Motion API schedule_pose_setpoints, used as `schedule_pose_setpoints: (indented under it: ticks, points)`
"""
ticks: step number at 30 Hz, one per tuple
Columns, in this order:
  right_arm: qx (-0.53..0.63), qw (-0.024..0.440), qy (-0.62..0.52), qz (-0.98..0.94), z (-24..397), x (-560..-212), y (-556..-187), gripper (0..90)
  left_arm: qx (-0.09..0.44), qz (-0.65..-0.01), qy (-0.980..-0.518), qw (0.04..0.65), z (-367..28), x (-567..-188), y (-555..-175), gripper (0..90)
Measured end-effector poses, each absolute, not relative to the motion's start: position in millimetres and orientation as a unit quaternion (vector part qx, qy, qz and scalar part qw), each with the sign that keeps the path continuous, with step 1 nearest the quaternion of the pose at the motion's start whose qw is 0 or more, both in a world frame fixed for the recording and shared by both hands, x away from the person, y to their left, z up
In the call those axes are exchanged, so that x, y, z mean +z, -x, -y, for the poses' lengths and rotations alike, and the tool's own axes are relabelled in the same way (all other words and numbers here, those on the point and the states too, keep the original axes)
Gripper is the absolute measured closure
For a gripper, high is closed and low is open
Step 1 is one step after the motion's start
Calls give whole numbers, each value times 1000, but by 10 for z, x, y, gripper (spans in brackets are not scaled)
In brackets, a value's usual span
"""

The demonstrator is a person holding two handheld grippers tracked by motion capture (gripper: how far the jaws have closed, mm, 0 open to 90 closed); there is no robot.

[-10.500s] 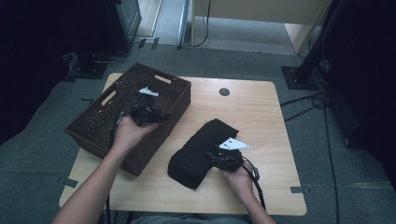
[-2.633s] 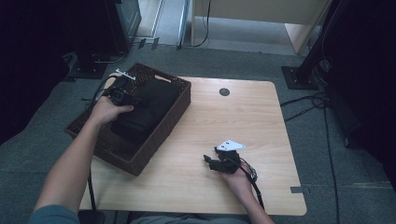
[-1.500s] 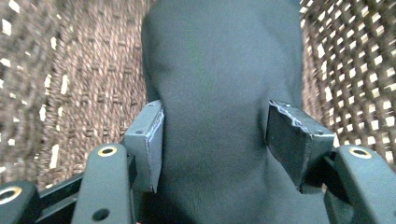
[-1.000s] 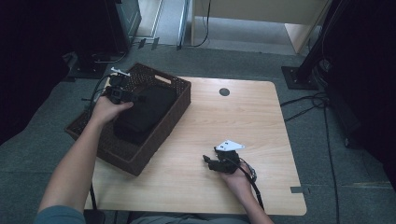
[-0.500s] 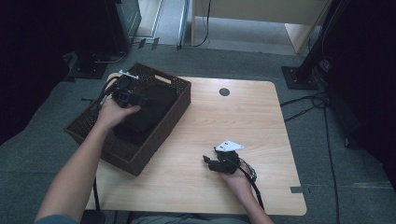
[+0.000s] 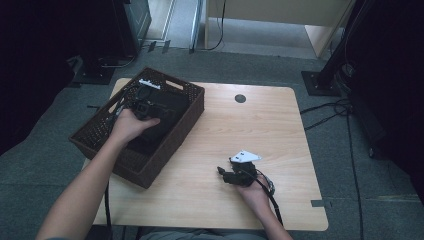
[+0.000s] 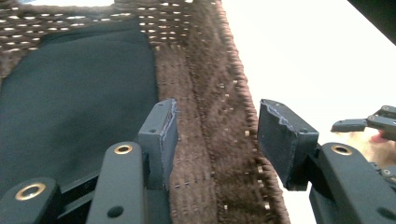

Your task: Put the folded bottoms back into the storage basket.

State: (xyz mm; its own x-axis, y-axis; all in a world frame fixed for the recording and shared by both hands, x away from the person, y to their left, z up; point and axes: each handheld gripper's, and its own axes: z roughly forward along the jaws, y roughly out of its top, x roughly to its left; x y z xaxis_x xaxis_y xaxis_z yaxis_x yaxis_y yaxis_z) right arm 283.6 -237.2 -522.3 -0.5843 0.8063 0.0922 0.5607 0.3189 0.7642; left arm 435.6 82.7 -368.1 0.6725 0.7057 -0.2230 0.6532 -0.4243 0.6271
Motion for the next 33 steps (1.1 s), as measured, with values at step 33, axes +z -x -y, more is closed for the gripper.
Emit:
schedule_pose_setpoints:
  ticks: [33]
  points:
    - [395,159,-427,-798,2363,-5226,-2833,382,33,-394,-865,308,-474,-4051,-4206,741]
